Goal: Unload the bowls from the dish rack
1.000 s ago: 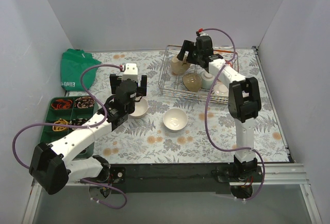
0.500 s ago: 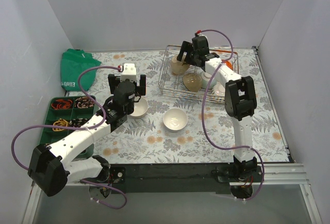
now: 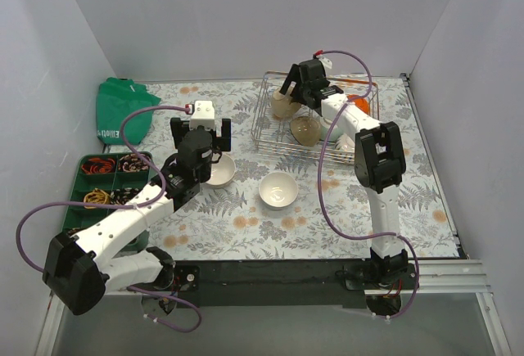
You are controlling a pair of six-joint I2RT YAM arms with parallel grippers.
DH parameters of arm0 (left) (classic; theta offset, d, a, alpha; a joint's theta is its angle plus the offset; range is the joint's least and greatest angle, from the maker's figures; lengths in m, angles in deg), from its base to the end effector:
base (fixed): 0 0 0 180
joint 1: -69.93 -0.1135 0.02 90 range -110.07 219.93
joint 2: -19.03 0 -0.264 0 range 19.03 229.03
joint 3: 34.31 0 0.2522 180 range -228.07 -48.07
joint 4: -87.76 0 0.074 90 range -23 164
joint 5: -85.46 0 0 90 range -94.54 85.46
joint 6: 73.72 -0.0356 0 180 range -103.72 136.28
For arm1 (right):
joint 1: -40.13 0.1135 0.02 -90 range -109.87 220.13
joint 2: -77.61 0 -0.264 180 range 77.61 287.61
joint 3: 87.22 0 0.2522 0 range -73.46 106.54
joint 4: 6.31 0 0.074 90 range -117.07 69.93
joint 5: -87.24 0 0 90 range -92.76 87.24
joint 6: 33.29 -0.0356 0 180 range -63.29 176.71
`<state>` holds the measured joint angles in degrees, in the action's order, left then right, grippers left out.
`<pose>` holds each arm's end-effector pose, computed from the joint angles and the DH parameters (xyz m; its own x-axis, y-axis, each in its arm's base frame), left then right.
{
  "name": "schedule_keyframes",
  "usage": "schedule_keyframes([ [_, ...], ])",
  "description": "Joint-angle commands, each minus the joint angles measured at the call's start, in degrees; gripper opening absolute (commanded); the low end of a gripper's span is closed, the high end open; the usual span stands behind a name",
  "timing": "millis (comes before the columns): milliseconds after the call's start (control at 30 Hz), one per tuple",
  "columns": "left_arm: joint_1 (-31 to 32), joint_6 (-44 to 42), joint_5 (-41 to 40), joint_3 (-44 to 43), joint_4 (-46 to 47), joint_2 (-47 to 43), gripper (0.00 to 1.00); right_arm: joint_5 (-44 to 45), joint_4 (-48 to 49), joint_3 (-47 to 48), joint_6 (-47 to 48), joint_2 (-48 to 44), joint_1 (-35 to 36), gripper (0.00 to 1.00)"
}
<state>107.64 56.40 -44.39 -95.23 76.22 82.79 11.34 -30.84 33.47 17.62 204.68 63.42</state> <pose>0.2144 -0.1369 0.3126 -0.1364 -0.5199 -0.8433 -0.1430 0.8527 -0.5025 0.4837 0.1988 0.2404 -0.4870 0.4562 -0.7448 0.1489 0.8836 0.4439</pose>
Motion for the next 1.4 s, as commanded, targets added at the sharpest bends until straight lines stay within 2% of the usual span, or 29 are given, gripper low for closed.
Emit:
schedule_keyframes([
  [0, -0.19, 0.22, 0.39, 0.84, 1.21, -1.98, 0.98, 4.61, -8.65, -0.94, -4.05, 0.73, -0.70, 0.99],
  [233, -0.27, 0.57, 1.10, 0.84, 1.03, -1.98, 0.98, 5.85, -11.12, 1.87, -3.10, 3.35, -0.61, 0.98],
  [433, -0.27, 0.66, 1.71, 0.84, 0.86, -2.07, 0.98, 0.67, -11.47, 4.60, -1.52, 6.70, -0.61, 0.99],
  [567, -0.27, 0.84, 2.24, 0.75, 0.77, -2.07, 0.98, -5.22, -7.01, 3.72, 0.59, 6.79, -0.61, 0.98],
  [1067, -0.36, 1.10, 3.20, 0.66, 0.24, -2.07, 0.98, -16.83, -4.00, 5.65, 4.02, 4.86, -1.32, 0.80],
  [1367, -0.62, 1.54, 4.08, 0.40, -0.02, -2.33, 0.98, -19.47, -1.46, 5.22, 5.08, 1.35, -1.58, 0.62],
])
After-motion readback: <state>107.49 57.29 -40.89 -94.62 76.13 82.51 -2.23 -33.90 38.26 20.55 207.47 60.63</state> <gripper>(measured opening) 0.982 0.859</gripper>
